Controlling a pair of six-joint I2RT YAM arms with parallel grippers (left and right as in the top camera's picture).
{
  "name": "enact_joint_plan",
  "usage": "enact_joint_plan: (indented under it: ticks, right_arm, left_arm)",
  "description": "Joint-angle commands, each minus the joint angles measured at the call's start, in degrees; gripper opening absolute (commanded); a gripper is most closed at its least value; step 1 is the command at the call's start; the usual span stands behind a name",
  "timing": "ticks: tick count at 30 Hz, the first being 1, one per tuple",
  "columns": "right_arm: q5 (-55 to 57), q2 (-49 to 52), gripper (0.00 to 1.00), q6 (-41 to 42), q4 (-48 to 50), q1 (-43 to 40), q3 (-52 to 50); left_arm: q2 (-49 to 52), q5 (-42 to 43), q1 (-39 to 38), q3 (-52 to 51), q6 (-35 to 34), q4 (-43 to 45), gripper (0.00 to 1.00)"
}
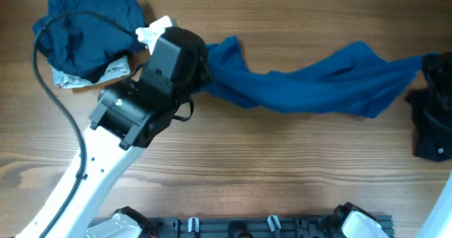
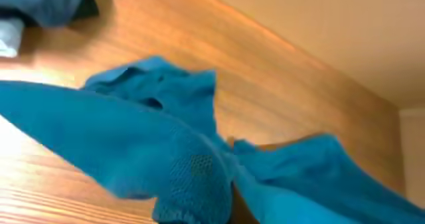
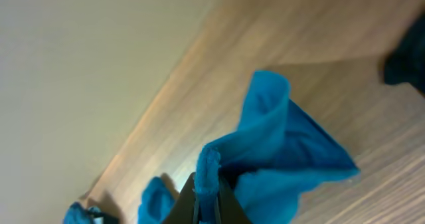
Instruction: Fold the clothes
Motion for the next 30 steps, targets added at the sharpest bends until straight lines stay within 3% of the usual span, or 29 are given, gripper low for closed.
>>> enact_joint_plan:
  ticks: [1,9,16,19,25,30]
  right_arm:
    - [-2.0,-0.5,0.04,-4.8,-5.7,0.3,11.9]
    - [-1.8,-0.5,0.04,-8.5,-18.4,0.3,33.6]
    - [-1.8,-0.5,0.04,-8.1,-20.4,0.3,39.1]
    - [-1.8,1.5,0.04,-7.2,-19.3,0.3,39.1]
    - [-5.5,14.0,0.04,-5.0,-14.4,0.3,39.1]
    - [-19.8,25.8,0.04,-1.3,-1.9,0.3,39.1]
  left_arm:
    - [-1.4,-7.2,-2.9,10.2,2.0,-4.2,0.04]
    - [-1.6,-10.1,-10.8,27.1,3.5,-15.1,0.04]
    - [-3.3,-13.5,-14.3,31.7,3.5,-18.7,0.04]
    - [-2.8,-18.9,-13.5,31.7,3.5,-18.2,0.04]
    - [5.6,-20.4,-4.8,31.7,4.0,-11.2,0.06]
    - [16.7,-9.4,3.8,31.7,12.4,6.2,0.05]
